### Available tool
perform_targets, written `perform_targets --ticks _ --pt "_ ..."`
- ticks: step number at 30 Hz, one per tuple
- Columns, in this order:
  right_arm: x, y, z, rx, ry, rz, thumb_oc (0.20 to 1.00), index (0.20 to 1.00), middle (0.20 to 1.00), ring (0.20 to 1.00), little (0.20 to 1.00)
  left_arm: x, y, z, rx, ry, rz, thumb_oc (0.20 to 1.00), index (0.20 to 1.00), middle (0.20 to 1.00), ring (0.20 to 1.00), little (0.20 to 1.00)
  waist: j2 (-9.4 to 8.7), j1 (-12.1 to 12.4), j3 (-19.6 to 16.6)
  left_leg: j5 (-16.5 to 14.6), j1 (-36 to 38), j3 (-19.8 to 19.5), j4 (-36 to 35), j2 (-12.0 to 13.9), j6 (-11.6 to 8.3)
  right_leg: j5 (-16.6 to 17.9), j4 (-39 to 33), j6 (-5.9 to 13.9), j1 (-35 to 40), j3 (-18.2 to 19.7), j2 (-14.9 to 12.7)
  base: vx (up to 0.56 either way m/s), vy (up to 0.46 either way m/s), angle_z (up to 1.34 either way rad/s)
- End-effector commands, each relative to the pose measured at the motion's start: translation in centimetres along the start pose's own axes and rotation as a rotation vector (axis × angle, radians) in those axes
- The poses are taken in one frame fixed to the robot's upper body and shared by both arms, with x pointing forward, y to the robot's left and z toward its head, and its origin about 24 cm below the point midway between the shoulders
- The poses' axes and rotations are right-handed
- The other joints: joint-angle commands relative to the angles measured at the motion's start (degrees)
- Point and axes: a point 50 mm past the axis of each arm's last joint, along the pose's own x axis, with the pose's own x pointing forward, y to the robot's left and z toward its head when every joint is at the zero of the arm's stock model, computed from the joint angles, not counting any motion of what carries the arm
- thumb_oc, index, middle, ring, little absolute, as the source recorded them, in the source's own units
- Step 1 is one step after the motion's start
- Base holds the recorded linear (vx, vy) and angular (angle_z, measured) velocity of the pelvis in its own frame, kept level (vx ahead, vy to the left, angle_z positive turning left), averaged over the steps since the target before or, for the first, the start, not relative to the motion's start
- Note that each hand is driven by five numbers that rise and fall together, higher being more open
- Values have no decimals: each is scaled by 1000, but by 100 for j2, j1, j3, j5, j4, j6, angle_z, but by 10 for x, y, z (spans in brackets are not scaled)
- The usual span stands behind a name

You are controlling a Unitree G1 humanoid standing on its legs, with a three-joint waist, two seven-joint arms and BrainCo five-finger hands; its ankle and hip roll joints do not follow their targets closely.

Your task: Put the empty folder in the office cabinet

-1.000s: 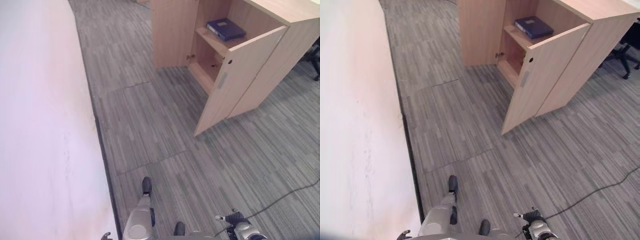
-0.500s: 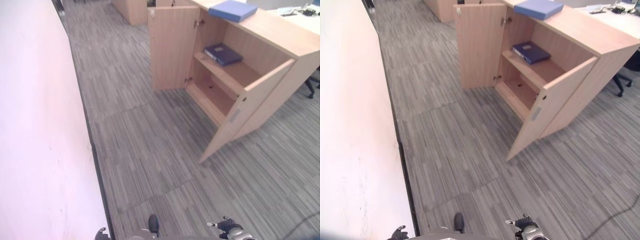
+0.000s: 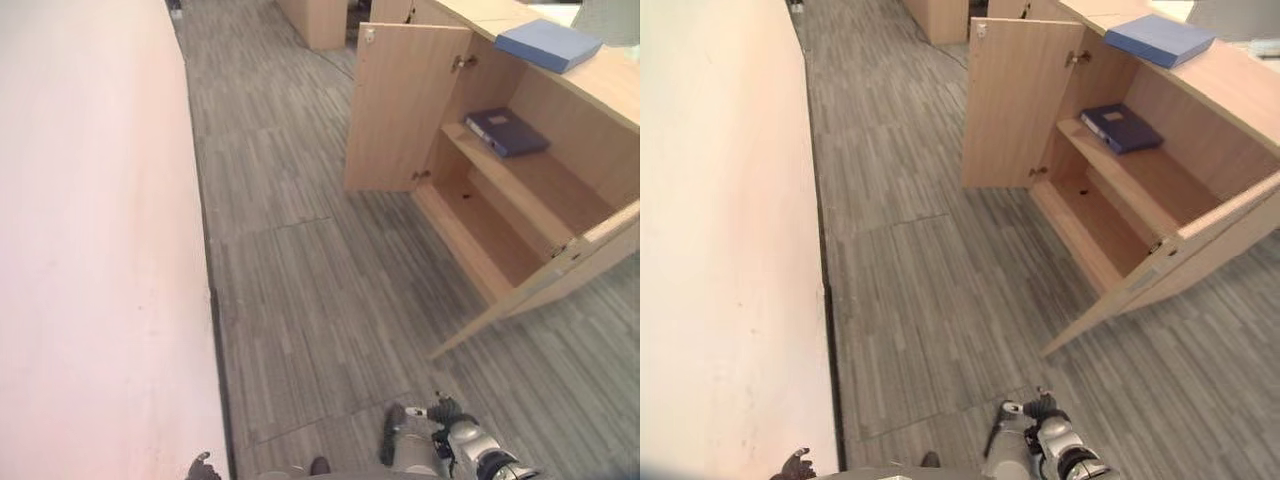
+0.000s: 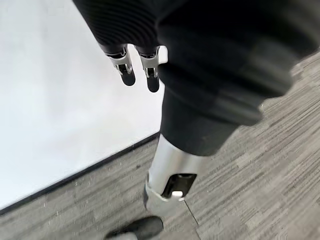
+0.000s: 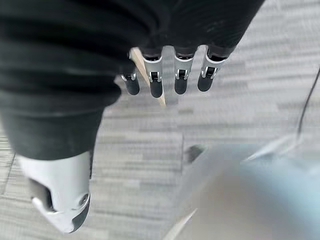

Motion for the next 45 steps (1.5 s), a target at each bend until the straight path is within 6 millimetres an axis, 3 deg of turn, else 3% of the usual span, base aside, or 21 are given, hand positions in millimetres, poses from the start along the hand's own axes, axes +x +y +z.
perform_targets --ticks 1,8,10,12,13,14,15,16,18,20,22,26,27,29,31,35,39,40,41,42,45 --pt "2 -6 1 -2 9 -6 1000 1000 1000 1000 1000 -2 -5 -10 6 26 -11 1000 1000 1000 1000 1000 139 51 68 -278 -166 -178 17 256 -231 585 -648 40 738 -4 -3 237 -184 74" --pt "0 -9 -18 -20 68 -8 1000 1000 1000 1000 1000 -3 -6 -13 1 41 -21 1000 1000 1000 1000 1000 141 21 -81 -548 -281 -392 541 700 -477 102 -418 -240 926 -82 279 203 -192 25" --pt "-1 -7 -27 1 94 -9 1000 1000 1000 1000 1000 -2 -5 -7 9 15 -20 1000 1000 1000 1000 1000 80 -8 -59 -459 -487 -286 1320 895 -672 -93 -390 -393 1125 -141 390 145 -240 8" --pt "-2 -6 -31 14 105 -13 1000 1000 1000 1000 1000 0 -2 2 10 -20 -13 1000 1000 1000 1000 1000 -21 9 59 -58 -1068 -184 2586 1022 -760 -234 -422 -568 1370 -193 472 70 -244 21" --pt "-2 -8 -32 16 110 -22 1000 1000 1000 1000 1000 0 0 9 7 -45 -4 1000 1000 1000 1000 1000 -69 52 173 159 -1391 -156 3314 1081 -734 -292 -425 -674 1483 -213 529 14 -176 17" --pt "-2 -8 -32 16 110 -22 1000 1000 1000 1000 1000 1 0 9 7 -46 -3 1000 1000 1000 1000 1000 -84 35 155 180 -1419 -169 3306 1063 -730 -283 -431 -672 1463 -227 512 36 -215 -10" --pt "-3 -10 -36 23 131 -33 1000 1000 1000 1000 1000 1 1 17 9 -77 5 1000 1000 1000 1000 1000 -120 101 275 287 -1816 78 4058 1190 -632 -442 -416 -797 1614 -273 594 101 -168 -6" --pt "-3 -12 -41 30 153 -43 1000 1000 1000 1000 1000 1 1 17 -2 -77 11 1000 1000 1000 1000 1000 -163 161 292 224 -2187 285 4116 1243 -569 -536 -409 -811 1735 -242 563 184 -160 1" --pt "-5 -13 -48 35 178 -47 1000 1000 1000 1000 1000 0 1 12 -13 -57 17 1000 1000 1000 1000 1000 -215 243 258 76 -2478 305 3511 1203 -534 -596 -469 -755 1872 -149 497 225 18 9" --pt "-6 -14 -54 23 194 -48 1000 1000 1000 1000 1000 0 1 8 -4 -45 17 1000 1000 1000 1000 1000 -193 305 208 189 -2536 246 2527 1241 -608 -688 -545 -664 2011 -113 461 235 101 -26" --pt "-8 -17 -64 11 223 -59 1000 1000 1000 1000 1000 0 1 5 -25 -34 27 1000 1000 1000 1000 1000 -12 416 161 1105 -2721 78 920 1496 -850 -869 -675 -602 2368 -97 543 333 170 -23" --pt "-11 -16 -75 16 259 -57 1000 1000 1000 1000 1000 -1 -2 0 -43 -3 25 1000 1000 1000 1000 1000 49 469 126 1374 -2682 155 244 1562 -967 -996 -747 -493 2702 -47 490 319 181 -10" --pt "-14 -12 -83 23 285 -42 1000 1000 1000 1000 1000 -4 -7 -17 -59 61 11 1000 1000 1000 1000 1000 125 496 -56 1493 -2565 139 115 1542 -996 -1018 -769 -380 2847 35 412 370 253 -26" --pt "-15 -11 -86 23 294 -36 1000 1000 1000 1000 1000 -5 -8 -21 -65 78 10 1000 1000 1000 1000 1000 146 501 -131 1532 -2509 130 100 1508 -986 -1014 -763 -354 2864 70 357 277 216 -37" --pt "-19 -3 -93 30 325 0 1000 1000 1000 1000 1000 -7 -7 -32 -69 117 5 1000 1000 1000 1000 1000 96 525 -336 1383 -2304 200 116 1251 -851 -942 -711 -193 2865 94 54 339 325 -40" --pt "-21 7 -97 -15 355 59 1000 1000 1000 1000 1000 -5 -1 -29 -68 110 15 1000 1000 1000 1000 1000 8 630 -500 1089 -2083 285 91 861 -613 -793 -392 23 2691 70 -303 230 275 3" --pt "-19 18 -84 -99 327 151 1000 1000 1000 1000 1000 -1 7 -13 -38 52 21 1000 1000 1000 1000 1000 -13 727 -467 711 -1635 316 71 333 -242 99 1114 144 2197 -210 -1001 177 313 -4" --pt "-18 21 -80 -130 311 173 1000 1000 1000 1000 1000 0 9 -10 -24 34 19 1000 1000 1000 1000 1000 -6 752 -442 635 -1508 314 40 225 -153 305 1521 85 2119 -381 -1191 303 399 -1" --pt "-15 25 -67 -177 276 209 1000 1000 1000 1000 1000 2 15 -3 22 -3 14 1000 1000 1000 1000 1000 -30 861 -406 348 -1222 349 8 78 -86 451 2147 93 2054 -957 -1580 315 361 5" --pt "-12 26 -56 -194 245 219 1000 1000 1000 1000 1000 2 17 0 29 -15 14 1000 1000 1000 1000 1000 -63 877 -352 229 -1093 401 8 28 -65 382 2338 142 2010 -1227 -1771 303 278 7" --pt "-1 22 -8 -244 98 212 1000 1000 1000 1000 1000 3 20 13 40 -69 12 1000 1000 1000 1000 1000 -15 936 -193 158 -934 459 8 164 -109 108 2090 86 1786 -1777 -1612 116 36 -1"
